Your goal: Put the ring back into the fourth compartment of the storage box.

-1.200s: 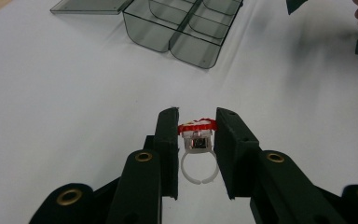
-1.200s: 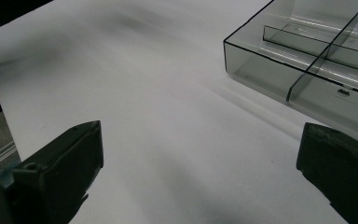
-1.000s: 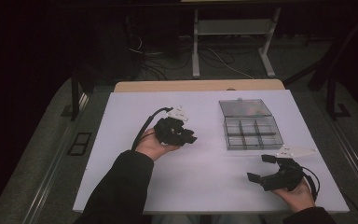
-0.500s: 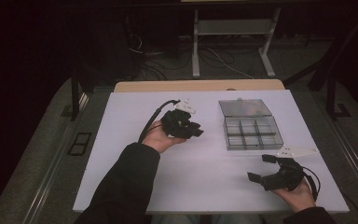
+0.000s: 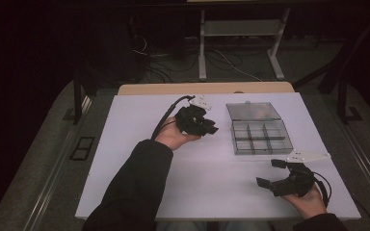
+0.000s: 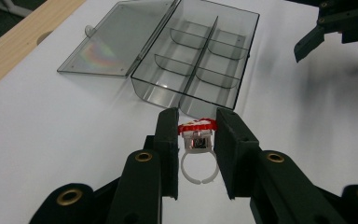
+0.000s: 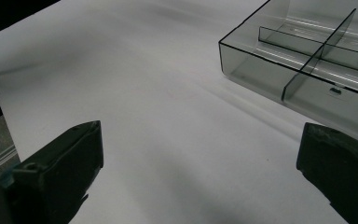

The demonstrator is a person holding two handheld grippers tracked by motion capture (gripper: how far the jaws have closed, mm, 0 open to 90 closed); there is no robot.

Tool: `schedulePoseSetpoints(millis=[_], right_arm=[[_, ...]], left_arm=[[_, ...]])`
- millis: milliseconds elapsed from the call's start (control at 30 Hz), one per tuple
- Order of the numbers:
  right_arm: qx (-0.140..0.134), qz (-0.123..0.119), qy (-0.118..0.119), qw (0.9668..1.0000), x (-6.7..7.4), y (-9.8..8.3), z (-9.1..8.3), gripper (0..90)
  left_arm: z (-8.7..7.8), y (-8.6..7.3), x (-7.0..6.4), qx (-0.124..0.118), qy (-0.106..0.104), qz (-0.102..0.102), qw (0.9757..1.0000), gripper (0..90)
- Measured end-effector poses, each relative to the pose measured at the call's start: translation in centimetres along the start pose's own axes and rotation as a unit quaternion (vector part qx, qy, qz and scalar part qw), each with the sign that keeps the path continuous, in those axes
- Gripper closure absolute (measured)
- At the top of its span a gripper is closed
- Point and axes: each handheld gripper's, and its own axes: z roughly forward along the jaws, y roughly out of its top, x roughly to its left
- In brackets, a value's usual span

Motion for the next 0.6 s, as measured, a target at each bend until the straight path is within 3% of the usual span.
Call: schedulePoseSetpoints(millis=[600], right_arm=[[-0.002,0.001,0.0,1.0,-0.1,0.0,-0.1,0.0]], left_arm=[[1.3,2.1,1.5,-0.012,0.008,-0.008,0.9999,70.1]])
